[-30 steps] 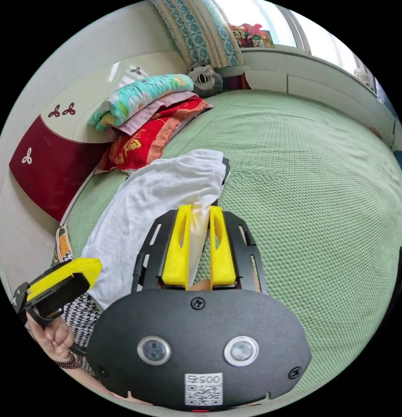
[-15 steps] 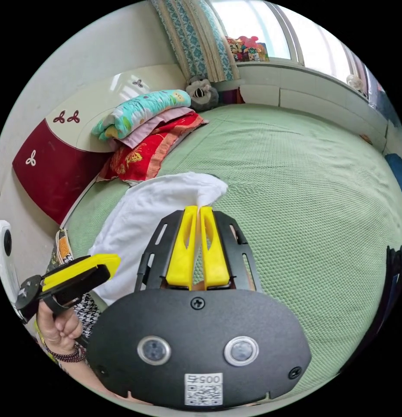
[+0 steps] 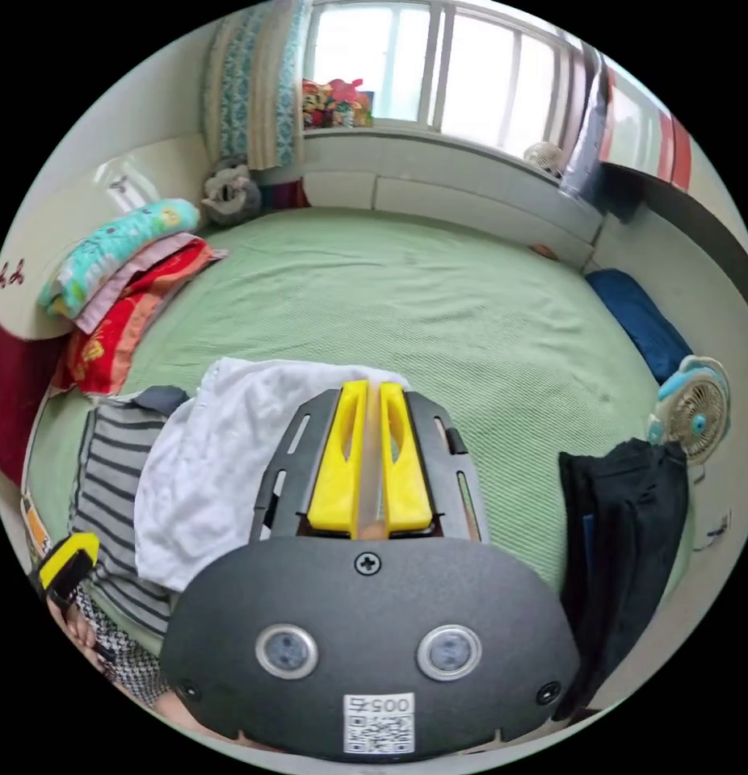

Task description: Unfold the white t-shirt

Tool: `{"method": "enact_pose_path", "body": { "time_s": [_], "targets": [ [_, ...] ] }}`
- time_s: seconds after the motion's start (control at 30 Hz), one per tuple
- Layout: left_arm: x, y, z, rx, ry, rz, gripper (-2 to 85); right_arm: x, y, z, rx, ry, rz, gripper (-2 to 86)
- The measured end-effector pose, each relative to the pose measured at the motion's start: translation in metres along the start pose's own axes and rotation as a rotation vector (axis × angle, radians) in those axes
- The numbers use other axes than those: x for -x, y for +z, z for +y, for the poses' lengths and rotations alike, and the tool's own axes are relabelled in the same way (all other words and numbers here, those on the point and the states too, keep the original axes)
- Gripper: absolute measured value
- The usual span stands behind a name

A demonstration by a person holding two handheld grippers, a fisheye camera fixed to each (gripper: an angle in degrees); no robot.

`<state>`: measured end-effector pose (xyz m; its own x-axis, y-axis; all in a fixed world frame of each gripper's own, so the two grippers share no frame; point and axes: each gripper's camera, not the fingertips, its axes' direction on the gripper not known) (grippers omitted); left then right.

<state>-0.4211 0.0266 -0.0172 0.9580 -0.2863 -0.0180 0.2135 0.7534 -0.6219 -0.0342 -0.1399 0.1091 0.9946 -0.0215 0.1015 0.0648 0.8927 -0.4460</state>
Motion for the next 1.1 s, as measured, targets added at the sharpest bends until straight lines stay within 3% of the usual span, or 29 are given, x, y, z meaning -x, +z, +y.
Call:
{"method": "enact_pose_path", "body": {
  "time_s": [0.3,0.47,0.63,0.93,1.1],
  "targets": [
    [-0.025,0.021,-0.016,0.064,0.050,0.042,5.9,0.006,0.010,0.113,0.272,-0.102,-0.267,12.5],
    [-0.042,0.028,-0.021,0.068,0.074,0.037,7.2,0.045,0.022,0.127,0.290,-0.159,-0.117,10.3],
    [-0.055,0.033,-0.026,0.072,0.079,0.009,7.0,0.043,-0.005,0.131,0.289,-0.226,-0.122,-0.6],
    [-0.080,0.046,-0.034,0.091,0.116,-0.018,6.7,-0.021,-0.037,0.177,0.511,-0.177,-0.114,1.0],
    [-0.101,0.051,-0.038,0.083,0.143,-0.008,6.7,-0.014,-0.083,0.153,0.277,-0.094,-0.216,4.5]
  ]
}}
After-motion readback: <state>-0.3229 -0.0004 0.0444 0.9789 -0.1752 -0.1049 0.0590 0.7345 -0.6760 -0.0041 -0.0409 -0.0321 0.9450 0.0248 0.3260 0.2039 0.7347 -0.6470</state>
